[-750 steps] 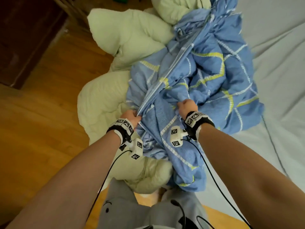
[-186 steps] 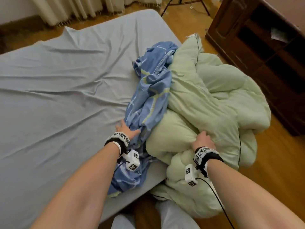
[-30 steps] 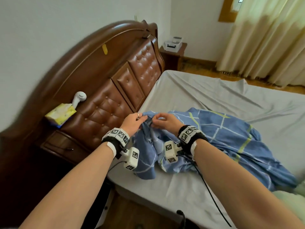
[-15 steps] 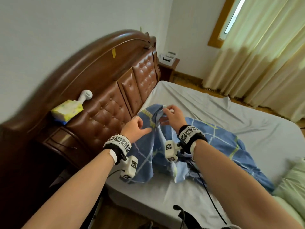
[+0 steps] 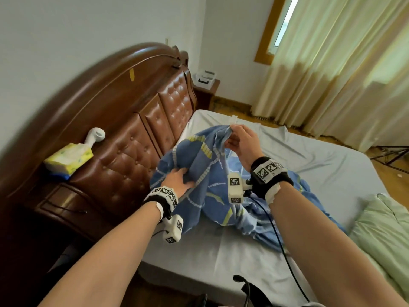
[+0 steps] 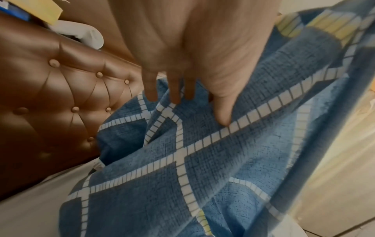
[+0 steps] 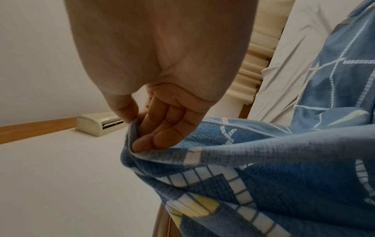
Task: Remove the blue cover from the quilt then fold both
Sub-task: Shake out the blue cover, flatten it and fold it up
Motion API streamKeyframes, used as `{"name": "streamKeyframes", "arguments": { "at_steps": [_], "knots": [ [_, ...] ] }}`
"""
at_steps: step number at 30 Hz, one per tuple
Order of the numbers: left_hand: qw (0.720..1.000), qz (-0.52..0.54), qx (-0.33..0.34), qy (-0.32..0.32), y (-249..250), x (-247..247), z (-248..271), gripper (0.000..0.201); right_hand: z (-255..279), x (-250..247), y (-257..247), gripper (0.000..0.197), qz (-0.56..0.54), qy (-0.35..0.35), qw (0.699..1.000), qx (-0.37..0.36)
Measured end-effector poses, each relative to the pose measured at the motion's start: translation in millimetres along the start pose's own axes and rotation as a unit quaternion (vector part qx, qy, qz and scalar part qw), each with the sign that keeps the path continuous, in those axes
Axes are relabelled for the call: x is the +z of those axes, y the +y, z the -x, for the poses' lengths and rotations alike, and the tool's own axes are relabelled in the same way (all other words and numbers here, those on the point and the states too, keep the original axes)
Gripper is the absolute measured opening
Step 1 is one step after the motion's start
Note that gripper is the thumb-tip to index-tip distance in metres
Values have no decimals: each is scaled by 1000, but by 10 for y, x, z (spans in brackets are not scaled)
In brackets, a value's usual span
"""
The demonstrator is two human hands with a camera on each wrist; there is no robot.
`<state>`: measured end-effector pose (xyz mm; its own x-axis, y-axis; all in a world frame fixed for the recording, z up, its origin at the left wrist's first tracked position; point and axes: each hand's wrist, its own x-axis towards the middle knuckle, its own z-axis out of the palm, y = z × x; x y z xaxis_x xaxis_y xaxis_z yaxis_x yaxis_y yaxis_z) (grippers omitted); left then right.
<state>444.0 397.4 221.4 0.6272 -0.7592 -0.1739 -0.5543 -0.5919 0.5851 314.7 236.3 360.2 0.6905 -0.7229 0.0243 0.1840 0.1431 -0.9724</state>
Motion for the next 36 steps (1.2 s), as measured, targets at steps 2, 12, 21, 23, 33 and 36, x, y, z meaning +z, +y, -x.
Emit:
{"name": "streamKeyframes", "arguments": {
  "at_steps": [2, 12, 21, 23, 33, 36],
  "knots": [
    [999, 2, 32, -31, 139, 66, -47, 34, -37, -123, 5, 14, -10, 0, 1000, 5],
    [984, 27, -65, 163, -36, -462, -15, 15, -277, -617, 671, 35, 205, 165, 964, 32],
    [960, -143, -182, 159, -843, -1322, 1327, 25, 239, 330, 2154, 38, 393, -240, 847, 264],
    [956, -147, -206, 151, -994, -1418, 1603, 22, 320, 561, 2281, 42, 400, -261, 826, 299],
    [909, -275, -295, -104, -1918, -1358, 1980, 34, 632, 1175, 2244, 26, 286, -132, 921, 231],
    [951, -207, -208, -94, -1911, -991, 1770, 86, 731, 1226, 1960, 35, 243, -116, 936, 226]
  ]
}}
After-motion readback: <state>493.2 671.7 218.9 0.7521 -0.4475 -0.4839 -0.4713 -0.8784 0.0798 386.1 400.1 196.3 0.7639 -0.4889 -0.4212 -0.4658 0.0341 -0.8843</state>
